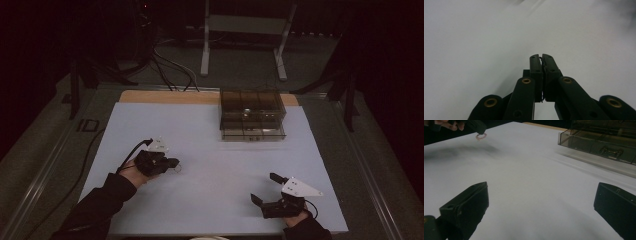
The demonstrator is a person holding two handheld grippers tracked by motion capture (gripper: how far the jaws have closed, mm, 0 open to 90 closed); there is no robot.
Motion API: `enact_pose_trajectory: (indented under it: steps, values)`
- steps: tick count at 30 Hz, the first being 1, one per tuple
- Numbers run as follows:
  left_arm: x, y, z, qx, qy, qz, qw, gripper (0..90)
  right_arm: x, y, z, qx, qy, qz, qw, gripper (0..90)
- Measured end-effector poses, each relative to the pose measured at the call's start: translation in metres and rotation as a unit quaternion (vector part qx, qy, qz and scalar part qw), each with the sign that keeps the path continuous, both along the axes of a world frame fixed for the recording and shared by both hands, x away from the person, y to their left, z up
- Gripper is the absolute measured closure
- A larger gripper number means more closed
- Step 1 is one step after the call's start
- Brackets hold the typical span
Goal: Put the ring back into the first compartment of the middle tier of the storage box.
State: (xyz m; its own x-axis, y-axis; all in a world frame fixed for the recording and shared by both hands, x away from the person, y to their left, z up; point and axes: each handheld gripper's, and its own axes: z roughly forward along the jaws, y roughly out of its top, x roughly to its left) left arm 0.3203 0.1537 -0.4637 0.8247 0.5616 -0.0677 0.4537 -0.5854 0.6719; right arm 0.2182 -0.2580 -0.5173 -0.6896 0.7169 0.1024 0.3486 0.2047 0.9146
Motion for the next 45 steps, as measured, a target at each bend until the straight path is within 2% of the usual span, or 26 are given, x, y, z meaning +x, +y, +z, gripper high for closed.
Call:
enact_pose_trajectory:
  steps: [16,25,30,35,45]
  values:
    - [0.019,-0.02,0.022,-0.011,-0.011,-0.02,0.9997,90.0,0.0,0.0,0.0,-0.001,0.0,0.0,1.0,0.0]
    - [0.031,-0.034,0.028,-0.012,-0.014,-0.03,0.9994,90.0,0.0,0.0,-0.001,-0.003,0.001,0.001,1.0,0.0]
    - [0.037,-0.042,0.032,-0.02,-0.012,-0.034,0.9991,90.0,0.0,0.0,-0.001,-0.004,0.001,0.002,1.0,0.0]
    - [0.039,-0.049,0.036,-0.021,-0.017,-0.04,0.9988,90.0,-0.001,0.001,-0.001,-0.004,0.001,0.003,1.0,0.0]
    - [0.054,-0.067,0.042,-0.026,-0.023,-0.044,0.9984,90.0,-0.001,0.001,-0.001,-0.004,0.001,0.004,1.0,0.0]
